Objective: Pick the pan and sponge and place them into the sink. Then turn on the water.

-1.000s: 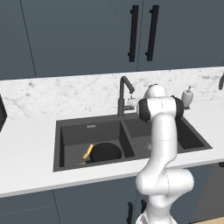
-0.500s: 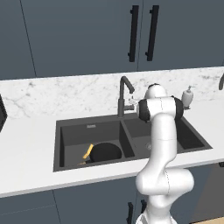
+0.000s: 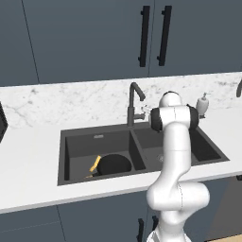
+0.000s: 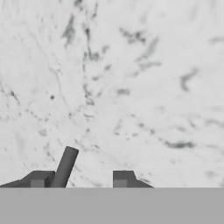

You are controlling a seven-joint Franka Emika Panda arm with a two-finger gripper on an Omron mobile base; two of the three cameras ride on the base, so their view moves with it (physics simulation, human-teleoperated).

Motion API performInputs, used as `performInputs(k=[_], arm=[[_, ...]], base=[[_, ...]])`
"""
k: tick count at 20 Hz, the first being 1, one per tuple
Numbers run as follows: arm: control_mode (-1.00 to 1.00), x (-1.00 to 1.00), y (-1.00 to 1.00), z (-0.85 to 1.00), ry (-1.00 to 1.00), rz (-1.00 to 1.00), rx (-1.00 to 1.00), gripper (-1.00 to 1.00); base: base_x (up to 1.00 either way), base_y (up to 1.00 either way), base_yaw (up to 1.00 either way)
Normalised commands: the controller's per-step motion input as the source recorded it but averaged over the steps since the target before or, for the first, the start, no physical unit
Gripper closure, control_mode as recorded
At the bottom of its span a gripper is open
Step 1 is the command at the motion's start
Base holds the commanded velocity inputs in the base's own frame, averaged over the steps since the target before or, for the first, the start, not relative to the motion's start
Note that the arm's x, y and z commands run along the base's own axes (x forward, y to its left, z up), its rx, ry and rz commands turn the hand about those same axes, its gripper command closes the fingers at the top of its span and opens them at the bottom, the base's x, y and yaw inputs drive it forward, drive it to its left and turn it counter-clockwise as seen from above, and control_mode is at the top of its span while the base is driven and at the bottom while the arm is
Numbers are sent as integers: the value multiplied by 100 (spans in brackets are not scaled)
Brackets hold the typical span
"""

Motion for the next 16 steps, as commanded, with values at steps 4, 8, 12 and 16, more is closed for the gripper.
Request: performInputs(k=[4, 8, 12, 16], arm=[[-100, -3, -72, -35, 2, -3, 0, 100], [-100, -68, -51, -3, 0, 0, 8, 100], [-100, -100, -52, 37, -5, 0, 17, 100], [-100, -100, -42, 44, -10, 0, 17, 100]], base=[[0, 0, 0], [0, 0, 0], [0, 0, 0], [0, 0, 0]])
